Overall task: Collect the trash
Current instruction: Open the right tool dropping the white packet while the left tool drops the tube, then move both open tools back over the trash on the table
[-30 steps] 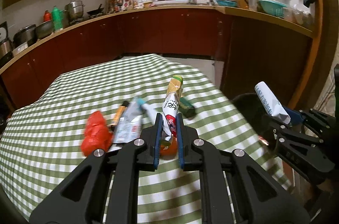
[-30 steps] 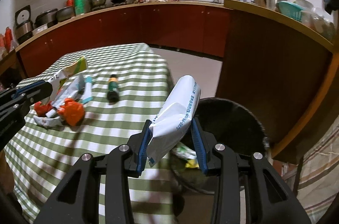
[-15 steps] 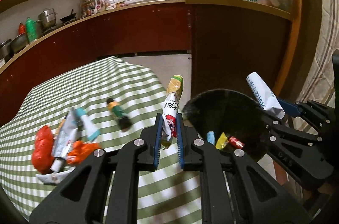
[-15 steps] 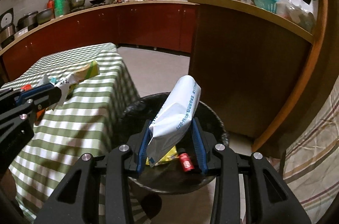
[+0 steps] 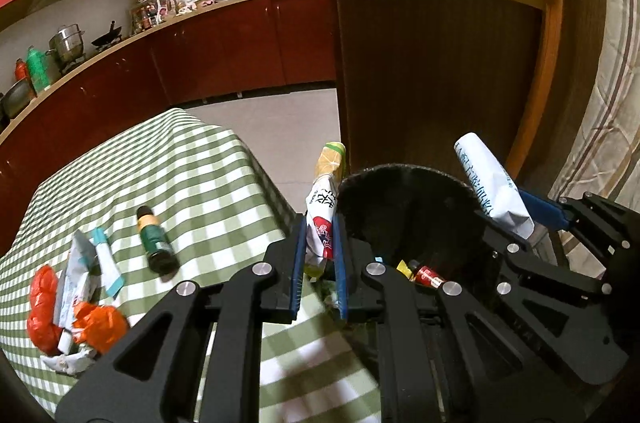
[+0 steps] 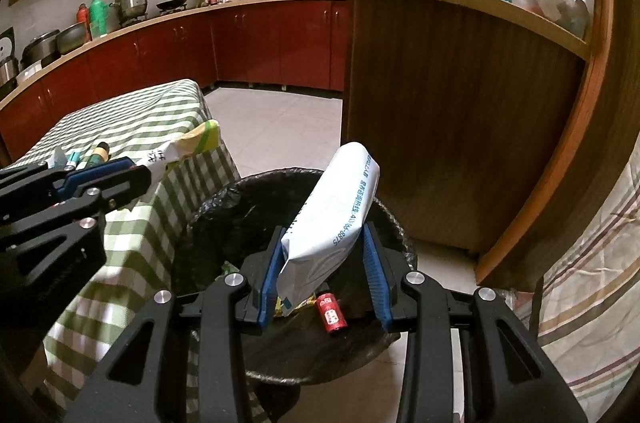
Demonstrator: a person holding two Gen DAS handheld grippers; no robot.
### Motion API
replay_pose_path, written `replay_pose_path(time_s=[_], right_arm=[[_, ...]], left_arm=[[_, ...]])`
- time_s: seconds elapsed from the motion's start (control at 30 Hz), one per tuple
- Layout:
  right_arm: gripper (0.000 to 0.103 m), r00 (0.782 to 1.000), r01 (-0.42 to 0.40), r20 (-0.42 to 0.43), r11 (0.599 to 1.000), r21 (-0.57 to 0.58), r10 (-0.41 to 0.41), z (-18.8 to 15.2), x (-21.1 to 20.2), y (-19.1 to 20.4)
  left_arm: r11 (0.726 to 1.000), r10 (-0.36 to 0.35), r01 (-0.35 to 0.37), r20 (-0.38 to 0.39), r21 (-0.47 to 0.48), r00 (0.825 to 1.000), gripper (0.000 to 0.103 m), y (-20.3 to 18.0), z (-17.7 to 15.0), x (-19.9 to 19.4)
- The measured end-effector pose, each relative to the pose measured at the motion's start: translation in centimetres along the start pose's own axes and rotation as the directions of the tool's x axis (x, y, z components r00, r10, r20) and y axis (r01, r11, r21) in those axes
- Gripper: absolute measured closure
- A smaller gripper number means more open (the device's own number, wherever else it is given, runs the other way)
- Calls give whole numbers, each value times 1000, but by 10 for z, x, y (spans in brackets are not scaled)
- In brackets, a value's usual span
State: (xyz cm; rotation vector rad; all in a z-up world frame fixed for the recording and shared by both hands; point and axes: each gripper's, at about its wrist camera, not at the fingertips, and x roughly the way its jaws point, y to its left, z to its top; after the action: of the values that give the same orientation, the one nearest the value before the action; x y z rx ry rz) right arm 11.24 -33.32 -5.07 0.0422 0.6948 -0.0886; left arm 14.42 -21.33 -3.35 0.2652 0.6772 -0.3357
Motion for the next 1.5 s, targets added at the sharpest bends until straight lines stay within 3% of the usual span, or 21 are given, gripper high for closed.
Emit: replay_pose_path(time_s=[0.07, 0.1, 0.13, 0.17, 0.5, 0.9, 1.13, 1.5], right_arm=[[64, 1000, -11, -2, 1000, 14, 11, 0, 5, -4], [62, 1000, -19, -3, 999, 27, 19, -1, 8, -7], [60, 1000, -20, -6, 999, 39, 20, 0, 10, -10], [57, 1000, -21, -8, 999, 47, 22, -1, 11, -12], [51, 1000, -24, -2, 998, 54, 24, 0, 8, -11], [45, 994, -111, 15, 994, 10, 110, 10, -12, 38], [44, 980, -199, 4, 979, -46, 200, 14, -19, 92], [39, 949, -315, -32, 941, -125, 313, 14, -23, 176]], left_arm=[[1000, -2, 2, -13, 6, 1000, 81, -2, 2, 7], [1000, 3, -2, -17, 3, 1000, 74, -2, 3, 9], [1000, 3, -4, -17, -2, 1000, 59, -1, 4, 11], [1000, 3, -3, -12, -11, 1000, 56, -1, 4, 11], [998, 12, -14, -27, -65, 1000, 50, 17, 0, 3], [981, 115, -121, -45, -155, 992, 42, 80, -30, -44], [953, 200, -213, -81, -217, 977, 40, 131, -59, -73], [887, 315, -343, -139, -310, 939, 36, 211, -100, -106]])
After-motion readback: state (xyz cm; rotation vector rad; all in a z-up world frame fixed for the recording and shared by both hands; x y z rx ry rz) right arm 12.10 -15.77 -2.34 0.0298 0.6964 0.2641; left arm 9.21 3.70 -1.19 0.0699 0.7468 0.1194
